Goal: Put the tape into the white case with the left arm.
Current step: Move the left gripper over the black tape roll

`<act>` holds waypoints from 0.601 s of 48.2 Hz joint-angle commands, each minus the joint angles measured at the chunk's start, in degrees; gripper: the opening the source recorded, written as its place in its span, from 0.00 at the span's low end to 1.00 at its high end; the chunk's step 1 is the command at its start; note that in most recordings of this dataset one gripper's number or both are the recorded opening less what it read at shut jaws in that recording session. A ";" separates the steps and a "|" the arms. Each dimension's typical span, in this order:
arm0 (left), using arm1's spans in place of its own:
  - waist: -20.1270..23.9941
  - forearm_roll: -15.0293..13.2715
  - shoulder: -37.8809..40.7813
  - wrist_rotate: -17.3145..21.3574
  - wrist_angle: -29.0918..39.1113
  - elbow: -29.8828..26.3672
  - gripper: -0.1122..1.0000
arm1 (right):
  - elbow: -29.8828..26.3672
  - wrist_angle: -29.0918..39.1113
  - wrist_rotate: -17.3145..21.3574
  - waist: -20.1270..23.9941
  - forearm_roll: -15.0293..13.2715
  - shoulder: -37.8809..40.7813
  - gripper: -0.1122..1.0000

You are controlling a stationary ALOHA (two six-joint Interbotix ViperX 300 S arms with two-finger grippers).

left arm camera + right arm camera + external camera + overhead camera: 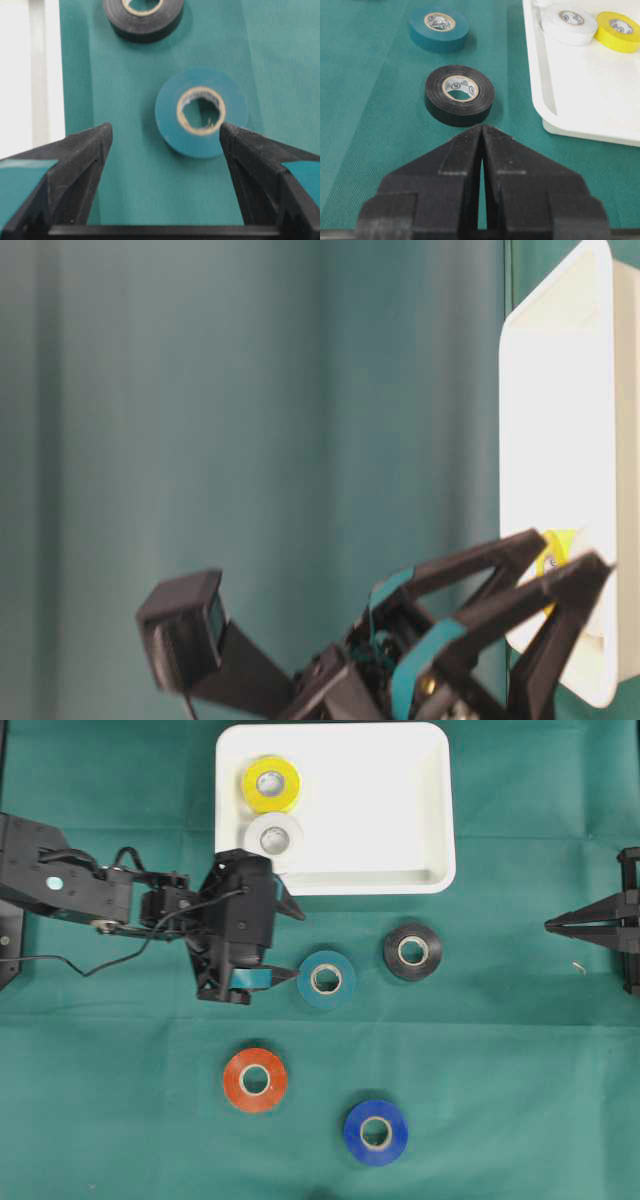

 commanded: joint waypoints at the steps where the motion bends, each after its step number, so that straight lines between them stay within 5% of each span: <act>1: -0.18 0.09 1.23 0.00 0.35 -3.08 0.88 | -0.44 -0.79 0.00 -0.09 -0.09 0.26 0.02; 29: 0.18 0.09 12.83 1.32 3.96 -15.82 0.88 | -0.35 -0.88 0.09 -0.09 -0.09 0.26 0.02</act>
